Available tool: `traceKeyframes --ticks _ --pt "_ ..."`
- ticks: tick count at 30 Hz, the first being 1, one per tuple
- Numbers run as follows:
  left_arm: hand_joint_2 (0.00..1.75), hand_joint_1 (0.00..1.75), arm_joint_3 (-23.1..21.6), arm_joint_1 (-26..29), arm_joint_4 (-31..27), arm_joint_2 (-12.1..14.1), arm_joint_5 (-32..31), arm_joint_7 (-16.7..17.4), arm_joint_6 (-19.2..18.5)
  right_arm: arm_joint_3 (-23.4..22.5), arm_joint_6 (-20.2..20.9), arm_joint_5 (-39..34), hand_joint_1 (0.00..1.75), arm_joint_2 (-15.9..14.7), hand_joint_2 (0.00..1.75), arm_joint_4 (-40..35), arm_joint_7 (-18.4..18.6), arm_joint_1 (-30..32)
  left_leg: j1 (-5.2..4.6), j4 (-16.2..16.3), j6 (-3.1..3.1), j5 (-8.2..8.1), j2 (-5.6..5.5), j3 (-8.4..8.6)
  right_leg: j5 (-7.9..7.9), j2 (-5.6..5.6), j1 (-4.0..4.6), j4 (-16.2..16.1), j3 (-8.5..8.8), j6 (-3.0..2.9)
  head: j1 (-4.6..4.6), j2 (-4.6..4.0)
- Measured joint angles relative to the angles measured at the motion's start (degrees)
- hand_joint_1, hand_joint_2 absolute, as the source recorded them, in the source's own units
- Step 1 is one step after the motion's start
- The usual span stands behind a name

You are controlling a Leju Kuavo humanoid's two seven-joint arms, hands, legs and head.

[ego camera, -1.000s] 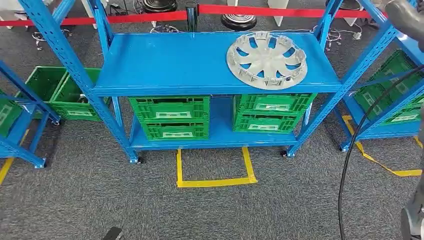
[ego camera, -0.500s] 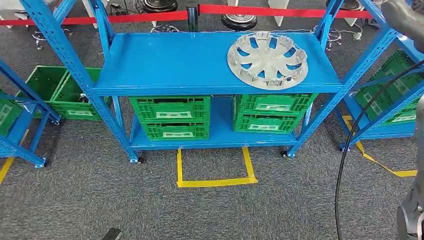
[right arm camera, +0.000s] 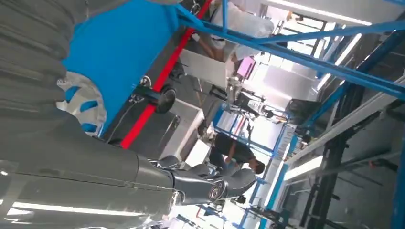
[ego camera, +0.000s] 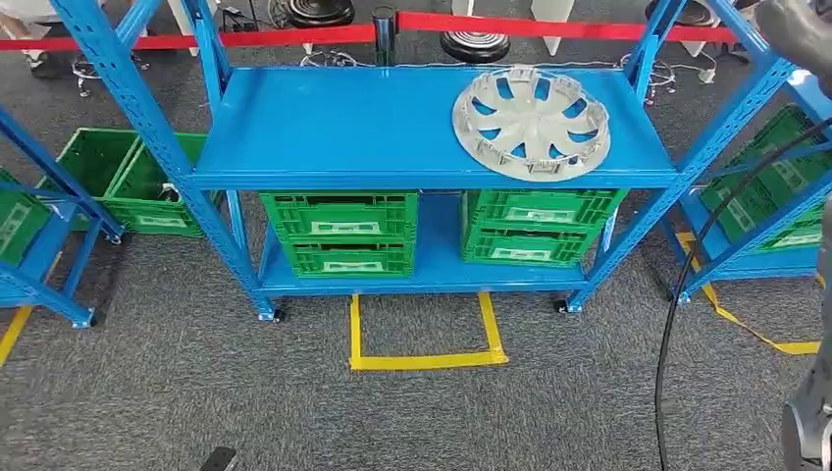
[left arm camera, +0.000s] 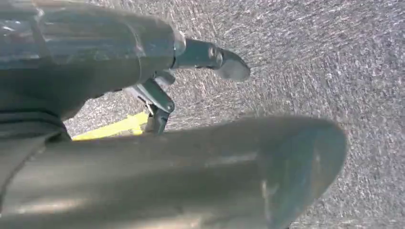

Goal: Take the parts from the cabinet and place them on the table.

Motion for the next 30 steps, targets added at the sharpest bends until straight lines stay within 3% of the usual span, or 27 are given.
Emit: traceKeyframes --ticks 1,2,4,5,6,7,9,11,12,15,16,17,18,20,21,23,25,26,27,29,30 --pt "0.00 0.00 0.0 0.1 0.0 0.0 0.0 0.0 0.0 0.0 0.0 -0.1 0.00 0.1 1.75 0.1 0.0 0.0 0.01 0.0 -0.11 -0.22 -0.02 0.28 0.91 0.00 -0.02 0.4 -0.54 0.01 0.11 0.00" --pt "0.00 0.00 0.0 0.1 0.0 0.0 0.0 0.0 0.0 0.0 0.0 -0.1 0.00 0.1 1.75 0.1 0.0 0.0 0.04 0.0 -0.36 -0.51 -0.10 0.68 3.17 -0.01 -0.11 -1.7 0.16 -0.03 0.13 0.00" --pt "0.00 0.00 0.0 0.2 0.0 0.0 0.0 -0.1 0.0 0.0 0.0 -0.2 0.00 0.2 1.75 0.2 0.0 -0.1 0.14 0.0 -0.88 -1.38 -0.30 1.99 9.63 -0.01 -0.35 -11.5 4.42 -0.27 0.18 0.00" --pt "0.00 0.00 0.0 0.2 0.0 0.0 0.0 -0.1 0.0 0.0 0.0 -0.2 0.00 0.2 1.75 0.2 0.0 0.0 0.14 -0.1 -1.27 -1.84 -0.32 2.08 10.09 0.12 -0.33 -14.7 6.17 -0.42 0.16 0.00" --pt "0.00 0.00 0.0 0.0 0.0 0.0 0.1 -0.1 0.0 0.0 0.1 -0.2 0.00 0.3 1.75 0.2 0.0 -0.3 -0.11 0.2 -1.64 -2.06 -0.29 2.06 9.51 0.21 -0.05 -15.6 6.60 -0.62 0.04 -0.02" --pt "0.00 0.00 0.0 0.0 0.0 0.0 0.1 -0.2 0.0 0.0 0.1 -0.2 0.00 0.3 1.75 0.2 0.0 -0.5 -0.11 0.2 -1.90 -2.07 -0.27 1.74 8.69 0.11 -0.04 -16.4 6.90 -1.26 0.07 0.02" --pt "0.00 0.00 0.0 0.1 0.1 0.0 0.2 -0.2 -0.1 0.0 0.2 -0.2 0.00 0.4 1.75 0.3 -0.1 -0.3 0.02 -0.2 -2.46 -2.21 -0.06 2.03 8.36 0.25 0.16 -16.2 6.69 -1.82 -0.44 0.00" --pt "0.00 0.00 0.1 0.1 0.1 0.1 0.2 -0.2 -0.1 0.0 0.2 -0.2 0.00 0.4 1.75 0.3 -0.3 -0.5 0.10 0.9 -3.29 -3.31 -0.29 2.12 8.17 0.15 -0.24 -16.7 7.63 -2.36 -0.72 0.00" --pt "0.00 0.00 0.1 0.0 0.1 0.1 0.2 -0.2 -0.1 0.0 0.2 -0.2 0.00 0.5 1.75 0.3 -0.3 -0.7 0.17 3.7 -3.56 -4.53 -0.55 0.62 7.92 0.06 -0.25 -16.7 7.90 -2.70 -1.14 0.00" --pt "0.00 0.00 0.3 0.1 0.1 0.1 0.3 -0.2 -0.2 0.1 0.2 -0.3 0.00 0.7 1.75 0.5 -0.3 -0.6 0.20 16.3 -3.77 -8.31 -0.73 -7.80 7.20 -0.04 -0.15 -16.7 8.34 -3.17 -1.90 0.00" --pt "0.00 0.00 0.3 0.2 0.1 0.1 0.3 -0.2 -0.2 0.1 0.2 -0.3 0.00 0.8 1.75 0.5 -0.3 -0.5 0.20 17.6 -3.75 -7.49 -0.73 -9.48 6.88 -0.01 -0.13 -16.6 8.66 -3.16 -2.08 0.00" --pt "0.00 0.00 0.4 0.3 0.1 0.1 0.3 -0.2 -0.2 0.2 0.2 -0.3 0.00 0.9 1.75 0.5 -0.3 -0.4 0.20 16.3 -3.61 -5.28 -0.72 -9.66 6.51 0.01 -0.12 -16.6 9.16 -3.11 -2.14 0.00" --pt "0.00 0.00 0.4 0.3 0.1 0.0 0.3 -0.1 -0.2 0.2 0.2 -0.3 0.00 1.0 1.75 0.5 -0.3 -0.4 0.19 12.9 -3.40 -2.01 -0.71 -8.81 6.02 0.02 -0.12 -16.6 9.82 -3.00 -2.25 0.00" --pt "0.00 0.00 0.4 0.3 0.2 0.1 0.3 -0.2 -0.2 0.2 0.2 -0.3 0.00 1.0 1.75 0.5 -0.3 -0.4 0.18 4.3 -2.86 4.10 -0.67 -5.87 4.97 -0.02 -0.12 -16.6 11.21 -2.58 -2.47 0.00" --pt "0.00 0.00 0.4 0.3 0.2 0.1 0.4 -0.1 -0.2 0.2 0.2 -0.3 0.00 1.1 1.75 0.5 -0.3 -0.5 -0.20 4.2 -2.68 3.31 -0.69 -5.24 4.59 0.07 0.20 -16.5 11.30 -2.11 -2.55 -0.02" --pt "0.00 0.00 0.5 0.2 0.2 0.1 0.4 -0.2 -0.2 0.3 0.2 -0.3 0.00 1.2 1.75 0.6 -0.3 -0.7 -0.24 2.5 -2.09 1.98 -0.67 -4.66 4.53 0.22 0.06 -16.5 10.87 -1.58 -2.36 0.00" --pt "0.00 0.00 0.5 0.4 0.2 0.2 0.5 -0.1 -0.2 0.3 0.2 -0.3 0.00 1.2 1.75 0.6 -0.3 -0.8 -0.10 2.3 -1.57 1.83 -0.74 -4.46 4.27 0.20 -0.01 -16.9 11.15 -1.05 -2.32 0.00" --pt "0.00 0.00 0.5 0.4 0.2 0.2 0.5 -0.1 -0.2 0.3 0.2 -0.3 0.00 1.2 1.75 0.6 -0.4 -0.8 0.15 2.1 -1.28 1.75 -0.78 -4.03 3.42 0.18 -0.09 -16.3 11.04 -0.69 -2.08 0.00" --pt "0.00 0.00 0.5 0.3 0.2 0.2 0.5 -0.2 -0.2 0.3 0.2 -0.3 0.00 1.1 1.75 0.6 -0.4 -1.0 0.18 2.0 -0.88 1.49 -0.76 -3.73 2.29 0.24 -0.04 -13.8 9.96 -0.47 -1.58 0.00" --pt "0.00 0.00 0.5 0.3 0.2 0.1 0.5 -0.2 -0.2 0.3 0.2 -0.3 0.00 1.1 1.75 0.7 -0.4 -0.9 0.08 2.0 -0.35 0.94 -0.71 -3.20 -1.17 0.25 -0.02 -4.5 4.78 -0.26 -0.76 0.00" --pt "0.00 0.00 0.5 0.3 0.2 0.1 0.5 -0.2 -0.2 0.4 0.2 -0.3 0.00 1.2 1.75 0.8 -0.4 -0.6 -0.01 2.0 -0.26 0.66 -0.67 -2.88 -2.14 0.25 -0.02 -0.6 2.33 -0.25 -0.44 0.00"
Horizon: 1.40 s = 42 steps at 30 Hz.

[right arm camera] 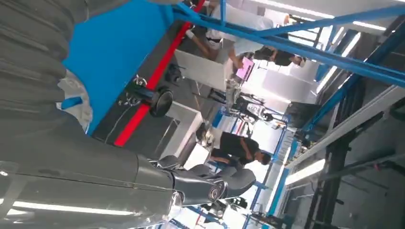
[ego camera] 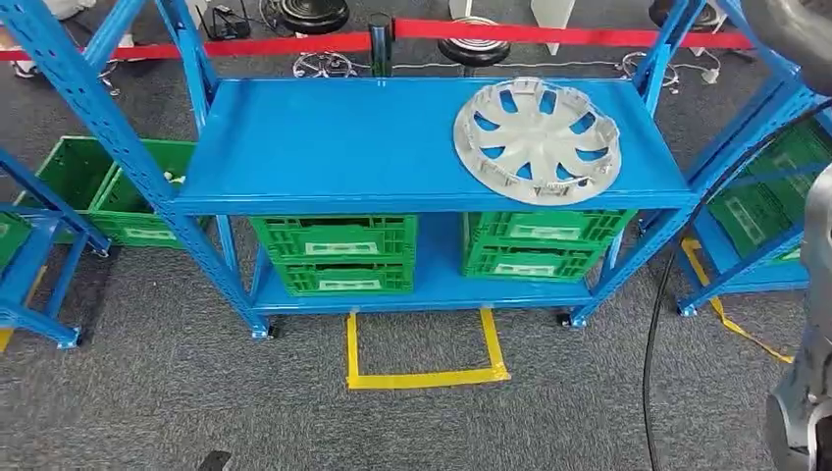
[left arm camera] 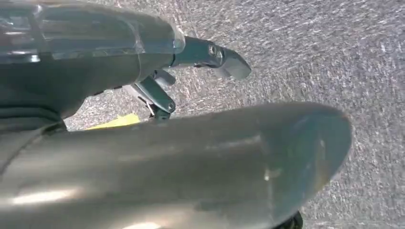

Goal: Take the parts from the cabinet and place them on the table.

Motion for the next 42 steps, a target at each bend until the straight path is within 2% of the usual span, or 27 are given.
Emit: traceKeyframes --ticks 1,2,3,5,6,9,12,15,16,17,18,20,21,22,23,27,28,30,31,32,33,35,36,37,40,41,42 --pt "0.00 0.00 0.0 0.1 0.0 0.0 0.0 0.0 0.0 0.1 0.0 0.0 0.00 0.1 1.75 0.1 0.0 0.2 -0.11 0.0 0.06 -0.34 0.02 0.45 0.37 0.00 0.00 1.9 -1.60 -0.09 0.30 0.00" --pt "0.00 0.00 0.0 0.1 0.0 0.0 0.0 0.0 0.0 0.1 0.0 0.0 0.00 0.1 1.75 0.1 0.0 0.3 -0.24 0.0 0.08 -0.72 0.01 1.03 2.19 0.00 0.04 1.2 -1.74 -0.29 0.44 0.00" --pt "0.00 0.00 0.0 0.0 0.0 0.0 0.0 0.0 0.0 0.1 0.0 0.0 0.00 0.1 1.75 0.2 0.0 0.3 -0.39 0.0 0.10 -1.08 -0.03 1.63 5.06 0.01 0.08 -1.7 -0.94 -0.61 0.63 0.00" --pt "0.00 0.00 0.0 0.0 0.0 0.0 0.0 0.0 0.0 0.1 0.0 0.0 0.00 0.1 1.75 0.2 0.0 0.1 -0.74 0.0 0.06 -2.03 -0.09 3.01 11.94 0.15 0.66 -11.9 2.53 -1.93 0.76 0.00" --pt "0.00 0.00 0.0 0.0 0.0 -0.3 0.0 0.0 0.0 0.1 0.0 0.0 0.00 0.1 1.75 0.2 0.0 0.0 -0.72 -0.2 -0.06 -2.25 -0.01 2.91 11.08 0.24 0.85 -12.2 3.09 -2.69 0.20 -0.02" --pt "0.00 0.00 0.0 -0.1 0.0 -0.3 0.0 0.0 0.0 0.1 0.0 0.0 0.00 0.0 1.75 0.2 0.0 -0.3 -0.50 -0.2 -0.93 -2.27 0.19 2.32 10.16 0.01 1.37 -14.5 3.78 -3.23 0.35 0.02" --pt "0.00 0.00 0.0 -0.1 0.0 -0.5 0.0 0.0 0.0 0.1 0.0 0.0 0.00 -0.2 1.75 0.2 -0.1 -0.3 -0.68 0.8 -1.98 -3.30 -0.01 2.25 10.47 -0.29 0.58 -16.8 5.59 -3.20 0.05 0.00" --pt "0.00 0.00 0.0 -0.1 0.0 -0.4 0.0 0.0 0.1 0.1 0.0 0.0 0.00 -0.2 1.75 0.2 0.0 -0.2 -0.03 12.4 -2.98 -7.67 -0.15 -4.84 9.96 -0.48 0.35 -17.0 6.40 -3.26 -0.92 0.00" --pt "0.00 0.00 0.0 0.0 0.0 -0.4 0.0 0.0 0.1 0.2 0.0 0.0 0.00 -0.2 1.75 0.2 0.0 -0.1 0.20 15.1 -3.22 -7.68 -0.14 -6.96 9.69 -0.48 0.26 -16.9 6.62 -3.14 -1.11 0.00" --pt "0.00 0.00 0.0 0.1 0.0 -0.4 0.0 0.0 0.1 0.2 0.0 -0.1 0.00 -0.1 1.75 0.2 0.0 0.0 0.39 14.9 -3.42 -6.21 -0.08 -7.70 9.35 -0.48 0.16 -16.9 6.96 -2.97 -1.27 0.00" --pt "0.00 0.00 0.0 0.1 0.0 -0.4 0.0 0.0 0.1 0.2 0.0 -0.1 0.00 0.0 1.75 0.2 0.0 0.1 0.57 12.5 -3.58 -3.46 -0.04 -7.19 8.94 -0.46 0.00 -16.8 7.39 -2.73 -1.40 0.00" --pt "0.00 0.00 0.0 0.1 0.0 -0.3 0.0 0.0 0.1 0.2 0.0 -0.1 0.00 0.1 1.75 0.3 0.0 0.0 0.90 3.6 -3.90 2.77 0.26 -3.56 7.91 -0.46 -0.37 -16.3 8.42 -2.03 -1.55 0.00" --pt "0.00 0.00 0.0 0.0 0.0 -0.4 0.0 0.0 0.1 0.2 0.0 -0.1 0.00 0.1 1.75 0.3 -0.1 0.0 0.73 2.3 -4.14 2.02 0.54 -2.70 7.41 -0.40 -0.28 -16.2 8.57 -1.54 -1.83 -0.02" --pt "0.00 0.00 0.0 0.0 0.0 -0.3 0.1 0.0 0.1 0.2 0.0 -0.1 0.00 0.1 1.75 0.3 -0.1 -0.1 0.71 0.9 -3.63 1.70 0.64 -2.13 7.07 -0.25 -0.03 -15.5 8.22 -1.06 -2.34 0.00" --pt "0.00 0.00 0.0 0.0 0.0 -0.3 0.1 0.0 0.1 0.1 0.0 -0.1 0.00 0.0 1.75 0.3 -0.1 0.0 0.60 1.4 -2.74 1.43 0.65 -2.31 7.18 -0.16 -0.01 -15.8 8.15 -0.88 -2.02 0.00" --pt "0.00 0.00 0.0 0.1 0.0 -0.3 0.1 -0.1 0.0 0.1 0.0 -0.1 0.00 -0.1 1.75 0.3 -0.1 -0.1 0.65 1.1 -1.25 0.85 0.34 -1.57 5.54 -0.27 -0.29 -14.6 8.29 -0.11 -1.07 -0.02" --pt "0.00 0.00 0.0 0.0 0.0 -0.3 0.1 -0.1 0.0 0.0 0.0 -0.1 0.00 -0.3 1.75 0.3 -0.1 -0.3 0.59 1.1 -0.90 0.63 0.33 -1.36 3.75 -0.27 -0.25 -10.9 6.60 0.02 -0.55 0.00" --pt "0.00 0.00 0.0 0.0 0.0 -0.3 0.1 -0.1 0.0 0.1 0.0 -0.1 0.00 -0.3 1.75 0.3 -0.1 -0.1 0.32 1.1 -0.39 0.28 0.34 -1.04 0.02 -0.26 -0.21 -1.2 1.23 0.10 0.26 0.00" --pt "0.00 0.00 0.0 0.1 0.0 -0.3 0.1 -0.1 0.0 0.1 0.0 -0.1 0.00 -0.3 1.75 0.4 -0.1 0.0 0.14 1.2 -0.22 0.09 0.34 -0.88 -0.63 -0.25 -0.21 2.1 -0.86 0.00 0.50 0.00" --pt "0.00 0.00 0.0 0.1 0.0 -0.3 0.1 -0.3 0.0 0.1 0.0 -0.1 0.00 -0.3 1.75 0.4 -0.1 0.2 -0.06 1.2 -0.13 -0.10 0.30 -0.61 0.25 -0.24 -0.12 2.8 -1.77 -0.27 0.65 0.00" --pt "0.00 0.00 0.0 0.1 0.0 -0.4 0.0 -1.0 0.0 0.0 0.1 -0.1 0.00 -0.4 1.75 0.5 -0.2 0.3 -0.33 1.2 -0.04 -0.41 0.14 -0.14 2.72 -0.22 0.10 0.8 -1.32 -0.77 0.72 0.00" --pt "0.00 0.00 0.0 0.1 0.0 -0.6 -0.3 -3.3 0.2 -0.5 0.6 -0.7 0.00 -0.9 1.75 0.6 -0.6 0.6 -0.86 1.1 0.08 -0.97 -0.22 0.98 9.24 -0.05 0.78 -8.2 2.05 -2.30 0.85 0.00" --pt "0.00 0.00 0.0 0.1 0.1 -1.3 -0.6 -4.5 0.4 -0.9 1.1 -0.9 0.00 -1.4 1.75 0.7 -1.2 0.8 -0.70 0.9 0.16 -1.24 -0.36 1.10 10.57 0.13 1.33 -11.9 3.64 -3.54 0.83 0.00" --pt "0.00 0.00 0.0 -0.1 0.1 -1.9 -0.7 -5.2 0.5 -1.1 1.5 -1.2 0.00 -1.8 1.75 0.7 -1.8 1.1 -1.07 0.9 -0.06 -1.26 -0.60 1.10 10.12 -0.10 1.39 -12.4 4.10 -3.98 -0.01 -0.02" --pt "0.00 0.00 0.0 -0.5 0.6 -2.7 -1.0 -5.6 0.5 -1.8 2.8 -1.4 0.00 -2.7 1.75 1.2 -3.4 1.3 -0.52 0.6 -0.88 -0.99 -0.67 0.75 9.50 -0.14 1.85 -14.4 4.64 -4.35 0.55 0.00" --pt "0.00 0.00 -0.1 -0.7 0.6 -2.9 -1.1 -5.5 0.3 -2.1 3.0 -1.3 0.00 -3.0 1.75 1.6 -3.7 1.3 -0.83 0.2 -1.21 -1.05 -0.76 1.10 9.78 -0.18 1.48 -15.8 5.35 -4.26 0.52 0.00" --pt "0.00 0.00 -0.1 -0.8 0.7 -3.0 -1.1 -5.4 0.3 -2.2 3.1 -1.3 0.00 -3.1 1.75 1.7 -3.9 1.4 -0.78 0.7 -1.47 -1.58 -0.53 1.01 10.24 -0.64 1.06 -16.9 6.36 -3.61 0.68 0.00"
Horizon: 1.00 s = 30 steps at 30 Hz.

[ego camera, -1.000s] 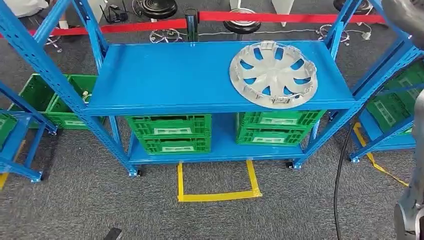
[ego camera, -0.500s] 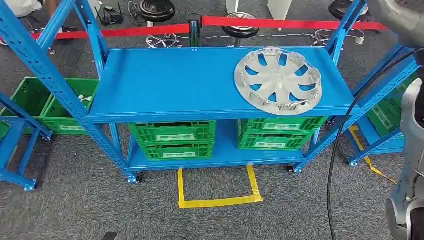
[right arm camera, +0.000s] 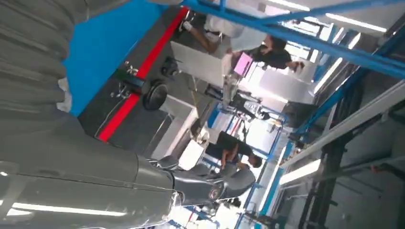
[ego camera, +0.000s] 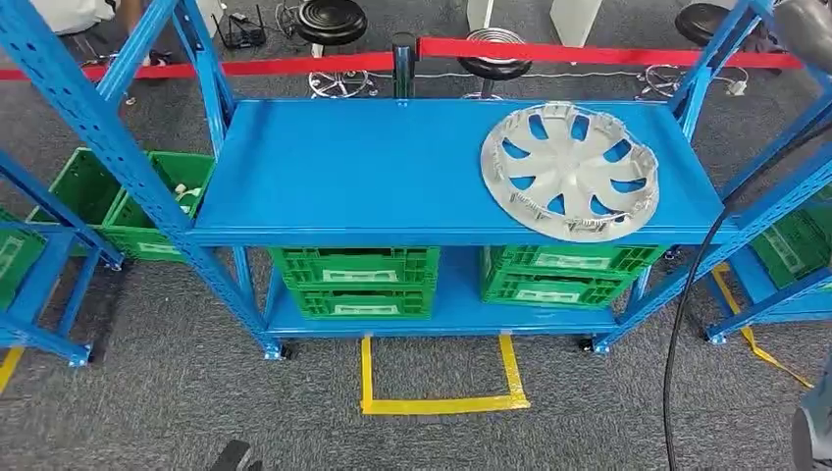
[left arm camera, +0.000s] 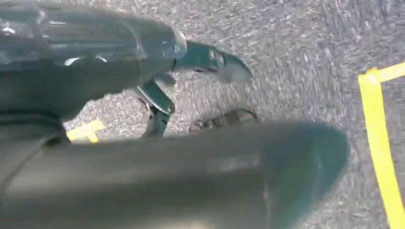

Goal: Take the parts from the cabinet and place them on the table.

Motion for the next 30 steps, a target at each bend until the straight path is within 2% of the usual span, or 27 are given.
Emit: traceKeyframes --ticks 1,3,4,5,6,7,8,9,10,11,14,15,16,18,19,20,21,22,23,24,25,26,27,29,30 --pt "0.00 0.00 0.0 -0.3 0.1 -0.1 0.0 0.0 0.0 -0.1 0.1 0.0 0.00 -0.1 1.75 0.2 -0.2 -0.1 0.13 1.8 -0.37 -1.08 0.06 -0.81 0.04 -0.02 -0.16 -0.7 0.54 -0.06 -0.51 0.00" --pt "0.00 0.00 0.0 -0.7 0.6 -0.1 0.0 0.1 -0.2 -0.1 0.1 0.1 0.00 -0.1 1.75 0.6 -0.3 0.1 0.55 10.1 -1.14 -4.49 0.17 -5.49 -0.11 -0.04 -0.31 -0.7 0.82 -0.08 -1.23 0.00" --pt "0.00 0.00 0.0 -0.7 0.7 -0.2 -0.1 0.1 -0.2 -0.1 0.1 0.2 0.00 -0.1 1.75 0.8 -0.3 0.3 0.86 13.9 -1.50 -5.44 0.26 -7.96 -0.29 0.00 -0.38 -0.7 0.89 0.01 -1.47 0.00" --pt "0.00 0.00 0.0 -0.7 0.8 -0.2 -0.1 0.1 -0.2 -0.1 0.1 0.2 0.00 -0.1 1.75 0.9 -0.3 0.4 1.06 15.3 -1.76 -5.05 0.35 -9.37 -0.54 0.06 -0.49 -0.5 1.01 0.15 -1.58 0.00" --pt "0.00 0.00 -0.1 -0.6 0.9 -0.2 -0.1 0.1 -0.3 -0.1 0.1 0.2 0.00 -0.1 1.75 1.1 -0.3 0.4 1.20 14.1 -2.01 -3.19 0.45 -9.29 -0.84 0.14 -0.70 -0.4 1.23 0.45 -1.62 0.00" --pt "0.00 0.00 -0.1 -0.6 0.9 -0.3 -0.1 0.1 -0.3 -0.1 0.1 0.2 0.00 -0.1 1.75 1.1 -0.3 0.4 1.38 10.8 -2.27 -0.38 0.55 -8.05 -1.25 0.21 -0.89 -0.1 1.55 0.72 -1.73 0.00" --pt "0.00 0.00 -0.1 -0.7 1.0 -0.3 -0.1 0.1 -0.3 -0.1 0.1 0.2 0.00 -0.1 1.75 1.3 -0.3 0.4 1.64 5.9 -2.52 2.89 0.69 -5.88 -1.83 0.23 -1.10 0.2 1.97 1.10 -1.89 0.00" --pt "0.00 0.00 -0.1 -0.7 1.1 -0.4 -0.1 0.1 -0.3 -0.1 0.1 0.2 0.00 -0.1 1.75 1.4 -0.3 0.4 1.91 1.6 -2.71 4.82 0.88 -4.14 -2.50 0.20 -1.26 0.7 2.26 1.55 -2.19 0.00" --pt "0.00 0.00 -0.1 -0.8 1.2 -0.5 -0.1 0.1 -0.3 -0.2 0.1 0.2 0.00 -0.1 1.75 1.4 -0.3 0.4 1.47 1.5 -2.66 3.73 0.86 -3.33 -2.95 0.43 -0.90 1.2 2.02 2.10 -2.59 -0.02" --pt "0.00 0.00 -0.2 -0.9 1.3 -0.5 -0.1 0.1 -0.3 -0.1 0.1 0.3 0.00 -0.2 1.75 1.5 -0.3 0.5 1.48 0.6 -1.66 3.03 0.88 -3.04 -3.08 0.49 -0.93 1.4 1.82 2.31 -2.69 0.00" --pt "0.00 0.00 -0.2 -0.9 1.5 -0.5 -0.1 0.1 -0.3 -0.2 0.1 0.3 0.00 -0.5 1.75 1.8 -0.3 0.4 1.51 0.7 -0.61 2.67 0.71 -2.81 -3.32 0.41 -1.02 0.9 2.34 2.88 -2.10 0.00" --pt "0.00 0.00 -0.2 -1.0 1.5 -0.5 -0.1 0.1 -0.3 -0.3 0.1 0.3 0.00 -0.7 1.75 1.9 -0.3 0.5 1.71 0.4 -0.22 2.58 0.67 -2.55 -4.10 0.38 -1.13 1.5 2.27 3.20 -1.84 0.00" --pt "0.00 0.00 -0.2 -1.1 1.6 -0.5 -0.1 0.1 -0.3 -0.3 0.1 0.3 0.00 -0.9 1.75 1.9 -0.3 0.3 1.74 0.4 0.14 2.37 0.69 -2.25 -5.26 0.46 -1.11 3.8 1.29 3.40 -1.34 0.00" --pt "0.00 0.00 -0.2 -1.2 1.6 -0.5 -0.1 0.0 -0.3 -0.3 0.1 0.5 0.00 -1.0 1.75 2.0 -0.3 0.4 1.60 0.4 0.61 2.06 0.73 -1.97 -9.10 0.52 -1.13 13.1 -3.71 3.72 -0.40 0.00" --pt "0.00 0.00 -0.2 -1.2 1.7 -0.5 -0.1 0.0 -0.3 -0.3 0.1 0.5 0.00 -1.0 1.75 2.1 -0.3 0.6 1.51 0.4 0.77 1.89 0.77 -1.87 -10.33 0.51 -1.16 17.2 -6.26 3.77 -0.16 0.00" --pt "0.00 0.00 -0.2 -1.2 1.7 -0.5 -0.1 0.0 -0.3 -0.3 0.1 0.5 0.00 -1.0 1.75 2.2 -0.3 0.8 1.44 0.4 0.82 1.72 0.77 -1.72 -10.22 0.52 -1.17 19.4 -7.92 3.70 -0.05 0.00" --pt "0.00 0.00 -0.2 -1.2 1.8 -0.5 -0.2 0.0 -0.3 -0.3 0.1 0.6 0.00 -1.0 1.75 2.3 -0.3 1.0 1.37 0.4 0.79 1.48 0.73 -1.38 -8.65 0.54 -1.14 18.9 -8.15 3.51 0.02 0.00" --pt "0.00 0.00 -0.2 -1.2 1.8 -0.5 -0.2 0.0 -0.3 -0.3 0.1 0.6 0.00 -1.0 1.75 2.3 -0.3 1.0 1.31 0.4 0.76 1.21 0.65 -0.94 -5.78 0.54 -1.13 16.0 -7.25 3.22 0.15 0.00" --pt "0.00 0.00 -0.2 -1.2 1.9 -0.6 -0.2 0.1 -0.3 -0.3 0.0 0.7 0.00 -1.1 1.75 2.4 -0.3 1.0 1.25 0.4 0.64 0.91 0.53 -0.37 -2.39 0.54 -1.05 11.2 -5.45 2.81 0.21 0.00" --pt "0.00 0.00 -0.2 -1.3 1.9 -0.6 -0.4 0.8 -0.4 -0.4 -0.1 0.7 0.00 -1.2 0.00 2.4 -0.2 1.0 1.23 0.4 0.49 0.58 0.44 0.18 0.66 0.55 -0.91 6.3 -3.52 2.32 0.26 0.00" --pt "0.00 0.00 -0.2 -1.4 1.9 -0.6 -0.5 1.6 -0.7 -0.5 -0.2 0.7 0.00 -1.2 0.00 2.4 0.0 1.0 1.33 0.0 0.30 0.42 0.41 0.24 0.29 0.70 -0.70 4.6 -2.52 1.85 0.25 0.00" --pt "0.00 0.00 -0.2 -1.7 2.0 -0.5 -0.5 2.7 -1.0 -0.6 -0.5 0.8 0.00 -1.2 0.00 2.4 0.4 0.9 1.12 0.2 0.07 0.36 0.33 0.20 0.57 0.67 -0.40 3.5 -2.19 1.67 0.04 0.00" --pt "0.00 0.00 -0.2 -1.9 2.0 -0.4 -0.5 3.7 -1.0 -0.7 -0.8 0.8 0.00 -1.4 1.75 2.3 0.9 0.6 1.20 0.1 -0.33 0.52 0.39 -0.16 -0.37 0.50 -0.28 2.6 -1.72 1.39 0.28 -0.02" --pt "0.00 0.00 -0.2 -1.9 1.9 -0.2 -0.5 4.9 -1.0 -0.7 -1.4 0.7 0.00 -1.4 1.75 2.1 1.4 0.6 1.25 -0.4 -1.00 0.58 0.61 0.17 -0.51 0.64 -0.25 2.1 -1.63 1.17 0.21 -0.02" --pt "0.00 0.00 -0.2 -1.9 1.8 0.2 -0.4 5.3 -0.9 -0.7 -1.7 0.7 0.00 -1.4 1.75 1.9 1.8 0.6 1.23 -0.2 -1.32 -0.07 0.64 0.20 -0.14 0.42 -0.92 0.9 -0.76 1.01 0.17 0.02"
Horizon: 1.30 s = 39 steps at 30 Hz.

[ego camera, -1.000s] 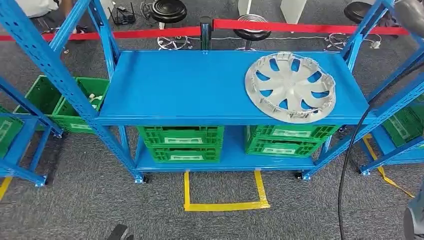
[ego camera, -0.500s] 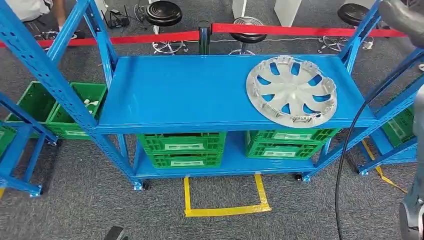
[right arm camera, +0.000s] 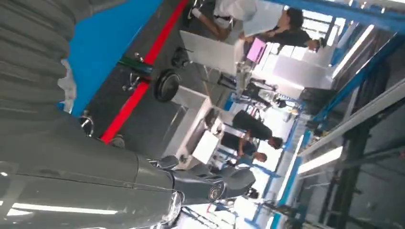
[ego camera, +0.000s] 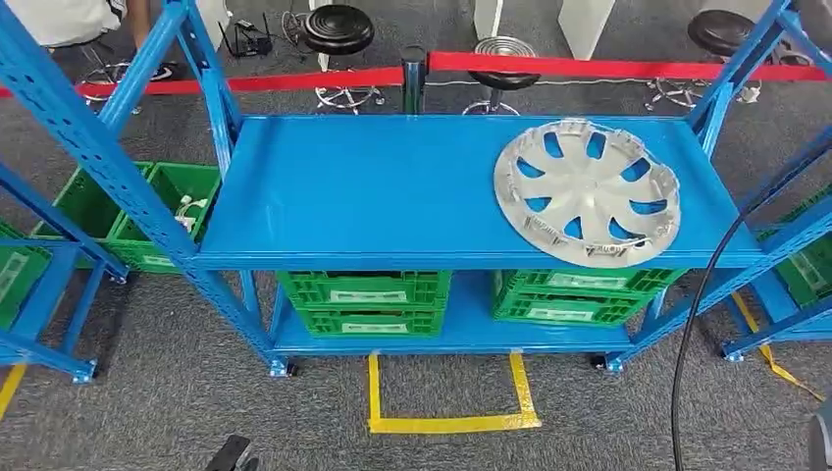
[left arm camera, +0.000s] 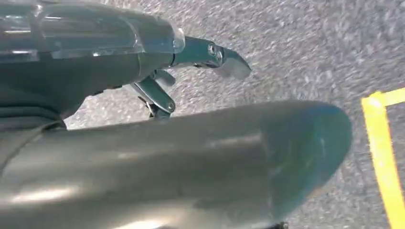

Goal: Take the parts from the cabinet and place them on the table.

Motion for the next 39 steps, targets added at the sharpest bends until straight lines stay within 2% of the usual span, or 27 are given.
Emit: traceKeyframes --ticks 1,2,4,5,6,7,9,11,12,14,15,16,17,19,20,21,22,24,25,27,30,31,32,35,36,37,39 --pt "0.00 0.00 0.0 0.1 -0.2 0.0 0.0 0.1 0.1 0.0 -0.2 0.0 0.00 0.0 1.75 -0.2 0.1 -0.1 -0.18 1.2 -0.26 -0.61 -0.07 -0.34 0.01 -0.04 0.09 -0.5 0.55 -0.13 -0.35 -0.04" --pt "0.00 0.00 0.0 0.0 -0.2 0.3 0.0 0.1 0.2 0.0 -0.3 0.0 0.00 0.1 1.75 -0.4 0.1 -0.3 -0.19 4.1 -0.35 -2.17 -0.09 -1.85 -0.04 -0.08 0.10 -0.5 0.80 -0.24 -0.83 -0.02" --pt "0.00 0.00 0.0 0.2 -0.3 0.5 0.1 0.2 0.3 0.1 -0.3 0.0 0.00 0.3 1.75 -0.4 0.2 -0.2 -0.17 12.9 -0.67 -5.37 -0.18 -7.01 -0.37 -0.10 0.18 -0.4 1.03 -0.62 -1.59 -0.02" --pt "0.00 0.00 0.0 0.3 -0.3 0.5 0.1 0.2 0.3 0.2 -0.3 0.0 0.00 0.4 1.75 -0.4 0.4 -0.2 -0.18 15.7 -0.78 -5.68 -0.19 -9.14 -0.54 -0.08 0.23 -0.4 1.11 -0.74 -1.77 -0.02" --pt "0.00 0.00 0.0 0.5 -0.3 0.5 0.1 0.2 0.3 0.3 -0.3 0.0 0.00 0.5 1.75 -0.5 0.5 -0.2 -0.18 15.7 -0.79 -4.44 -0.17 -9.87 -0.77 -0.04 0.24 -0.4 1.29 -0.70 -1.88 -0.02" --pt "0.00 0.00 0.0 0.5 -0.3 0.6 0.1 0.2 0.3 0.4 -0.3 0.0 0.00 0.5 1.75 -0.6 0.5 -0.2 -0.18 13.4 -0.71 -1.98 -0.16 -9.32 -1.05 0.03 0.24 -0.3 1.55 -0.58 -2.01 -0.02" --pt "0.00 0.00 0.0 0.5 -0.3 0.8 0.1 0.2 0.3 0.5 -0.3 0.0 0.00 0.5 1.75 -0.7 0.5 -0.2 -0.17 4.0 -0.42 4.31 -0.09 -5.16 -1.94 0.06 0.23 0.0 2.50 -0.26 -2.34 -0.02" --pt "0.00 0.00 0.0 0.5 -0.3 1.0 0.1 0.2 0.3 0.5 -0.3 0.0 0.00 0.5 1.75 -0.8 0.5 -0.3 -0.39 0.3 0.13 4.06 -0.13 -3.15 -2.61 0.23 0.57 0.5 2.49 0.39 -2.66 -0.02" --pt "0.00 0.00 0.0 0.5 -0.3 1.0 0.1 0.2 0.3 0.6 -0.4 0.0 0.00 0.5 1.75 -0.8 0.6 -0.2 -0.44 0.3 0.62 3.65 -0.09 -3.09 -2.55 0.25 0.50 0.3 2.43 0.62 -2.64 -0.02" --pt "0.00 0.00 0.0 0.6 -0.3 1.1 0.1 0.2 0.3 0.6 -0.4 0.0 0.00 0.7 1.75 -0.9 0.7 -0.2 -0.64 0.1 1.09 3.46 -0.17 -3.05 -2.64 0.16 0.32 -0.1 2.72 1.10 -2.45 -0.02" --pt "0.00 0.00 0.0 0.6 -0.4 1.1 0.1 0.2 0.3 0.5 -0.4 0.0 0.00 0.5 1.75 -1.0 0.7 -0.3 -0.11 -0.4 1.46 3.58 -0.19 -2.53 -3.11 0.24 0.42 -0.1 2.86 1.48 -2.58 -0.02" --pt "0.00 0.00 0.0 0.6 -0.5 1.2 0.1 0.1 0.3 0.5 -0.5 0.0 0.00 0.3 1.75 -1.0 0.7 -0.3 -0.05 -0.6 1.64 3.49 -0.21 -2.23 -3.96 0.25 0.32 1.1 2.64 1.79 -2.18 -0.04" --pt "0.00 0.00 0.0 0.5 -0.6 1.2 0.1 0.1 0.3 0.5 -0.5 0.0 0.00 0.2 1.75 -1.1 0.7 -0.7 -0.02 -0.6 2.01 3.25 -0.20 -2.05 -5.36 0.25 0.23 3.8 1.33 2.06 -1.64 -0.02" --pt "0.00 0.00 0.0 0.5 -0.6 1.2 0.1 0.2 0.3 0.5 -0.7 0.0 0.00 0.3 1.75 -1.1 0.7 -0.4 -0.03 -0.6 2.32 2.92 -0.10 -1.73 -9.13 0.25 -0.02 13.3 -3.91 2.58 -0.85 -0.02" --pt "0.00 0.00 0.0 0.5 -0.6 1.2 0.1 0.2 0.3 0.6 -0.7 0.0 0.00 0.4 1.75 -1.1 0.7 -0.2 -0.04 -0.6 2.35 2.75 -0.04 -1.63 -9.80 0.24 -0.03 16.5 -5.98 2.74 -0.67 -0.02" --pt "0.00 0.00 0.0 0.5 -0.6 1.2 0.1 0.2 0.3 0.6 -0.8 0.0 0.00 0.4 1.75 -1.1 0.9 -0.2 -0.05 -0.5 2.32 2.55 -0.04 -1.36 -9.02 0.24 -0.08 17.6 -7.10 2.78 -0.41 -0.02" --pt "0.00 0.00 0.0 0.5 -0.6 1.2 0.1 0.2 0.2 0.6 -1.0 0.0 0.00 0.4 1.75 -1.1 1.0 -0.2 -0.05 -0.5 2.18 2.30 -0.05 -0.98 -6.91 0.24 -0.09 16.0 -6.73 2.74 -0.30 -0.02" --pt "0.00 0.00 0.0 0.5 -0.7 1.2 0.1 -1.0 0.2 0.6 -1.0 0.0 0.00 0.4 1.75 -1.1 1.0 -0.3 -0.04 -0.5 1.90 1.62 -0.12 0.15 -0.25 0.22 -0.11 6.8 -3.12 2.43 0.09 -0.02" --pt "0.00 0.00 0.0 0.5 -0.8 1.0 0.0 -2.0 0.3 0.5 -0.8 0.0 0.00 0.3 1.75 -1.1 1.0 -0.3 -0.04 -0.6 1.62 1.31 -0.12 0.33 1.44 0.22 -0.08 2.4 -1.40 2.18 0.24 -0.02" --pt "0.00 0.00 0.0 0.4 -0.7 0.6 -0.1 -3.6 0.7 0.5 -0.3 0.0 0.00 0.2 1.75 -1.0 0.6 -0.3 -0.28 -0.6 1.10 1.24 -0.12 -0.03 0.03 0.20 0.31 0.5 -0.51 1.43 0.20 -0.02" --pt "0.00 0.00 0.0 0.3 -0.6 0.1 -0.5 -2.6 0.1 0.5 -0.1 0.0 0.00 0.2 1.75 -0.8 0.5 0.0 -0.33 -1.1 0.24 1.27 0.03 0.28 0.14 0.26 0.28 0.4 -0.55 0.57 -0.13 -0.02" --pt "0.00 0.00 -0.1 0.0 -0.6 0.1 -0.5 -1.8 -0.5 0.5 0.0 0.0 0.00 0.2 1.75 -0.8 0.4 0.0 -0.21 -0.4 -0.13 0.57 0.05 0.06 0.35 0.11 0.06 -0.2 0.10 0.21 -0.35 -0.02" --pt "0.00 0.00 -0.1 -0.2 -0.6 0.1 -0.5 -1.4 -0.7 0.5 -0.1 0.0 0.00 0.2 1.75 -0.8 0.5 -0.3 -0.21 1.7 -0.30 -0.59 -0.02 -0.93 0.27 0.06 0.06 -0.4 0.36 -0.07 -0.74 -0.02" --pt "0.00 0.00 -0.1 -0.5 -0.5 0.4 -0.5 -0.5 -1.0 0.6 -0.1 0.0 0.00 0.2 1.75 -0.8 0.5 -0.2 -0.23 14.4 -0.55 -5.49 -0.15 -8.22 -0.20 -0.07 0.22 -0.4 0.68 -0.66 -1.68 -0.02" --pt "0.00 0.00 -0.1 -0.4 -0.5 0.4 -0.5 -0.4 -1.0 0.6 -0.1 0.0 0.00 0.4 1.75 -0.8 0.5 -0.2 -0.24 16.3 -0.54 -5.27 -0.16 -9.74 -0.37 -0.03 0.25 -0.4 0.88 -0.66 -1.81 -0.02" --pt "0.00 0.00 -0.1 -0.4 -0.5 0.4 -0.5 -0.4 -1.0 0.6 -0.1 0.0 0.00 0.4 1.75 -0.8 0.5 -0.2 -0.24 15.2 -0.45 -3.46 -0.15 -9.81 -0.59 0.02 0.25 -0.4 1.18 -0.66 -1.92 -0.02" --pt "0.00 0.00 -0.1 -0.5 -0.5 0.4 -0.5 -0.4 -0.9 0.6 -0.1 0.0 0.00 0.4 1.75 -0.8 0.5 -0.2 -0.24 7.0 -0.13 2.55 -0.12 -6.47 -1.28 0.11 0.25 -0.3 2.13 -0.37 -2.25 -0.02"
